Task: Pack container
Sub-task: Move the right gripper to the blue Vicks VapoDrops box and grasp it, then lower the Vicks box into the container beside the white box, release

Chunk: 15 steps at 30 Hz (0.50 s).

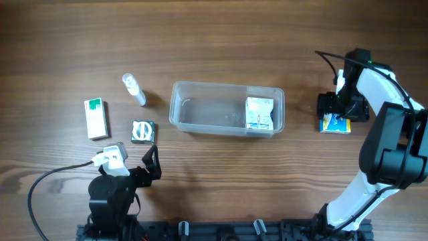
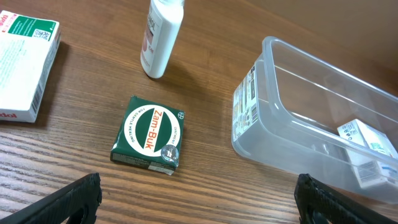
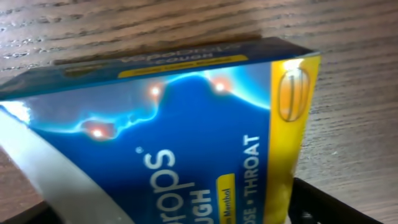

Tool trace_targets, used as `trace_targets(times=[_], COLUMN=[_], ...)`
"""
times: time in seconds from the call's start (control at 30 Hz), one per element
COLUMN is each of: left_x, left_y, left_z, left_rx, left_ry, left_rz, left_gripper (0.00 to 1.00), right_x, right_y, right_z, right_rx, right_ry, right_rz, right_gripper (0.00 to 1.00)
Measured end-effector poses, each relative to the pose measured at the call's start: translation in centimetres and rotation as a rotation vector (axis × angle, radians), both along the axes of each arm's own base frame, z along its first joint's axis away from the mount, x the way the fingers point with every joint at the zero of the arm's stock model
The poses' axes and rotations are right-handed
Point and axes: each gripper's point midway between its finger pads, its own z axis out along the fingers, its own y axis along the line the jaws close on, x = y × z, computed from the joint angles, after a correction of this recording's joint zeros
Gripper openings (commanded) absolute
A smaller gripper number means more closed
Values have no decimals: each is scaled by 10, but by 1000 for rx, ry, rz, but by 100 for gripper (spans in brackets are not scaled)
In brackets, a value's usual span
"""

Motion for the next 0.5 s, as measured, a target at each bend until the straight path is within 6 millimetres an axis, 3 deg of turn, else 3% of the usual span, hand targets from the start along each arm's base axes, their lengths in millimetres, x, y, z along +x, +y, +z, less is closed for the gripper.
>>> trace_targets(times=[0.07, 0.23, 0.4, 0.5], left_x=[0, 0, 0, 0], left_y=[0, 0, 0, 0], left_z=[0, 0, 0, 0], left_rx=[0, 0, 0, 0], left_ry=[0, 0, 0, 0], left_rz=[0, 0, 0, 0], left_gripper=[100, 100, 100, 100], right_x=[-1, -7, -18, -17], right_y=[0, 4, 21, 37], right_z=[0, 1, 9, 32], right_rx=[0, 17, 84, 101], right_ry=[0, 18, 51, 10], right_rz=[-25, -86, -114, -83], right_gripper=[74, 64, 62, 63])
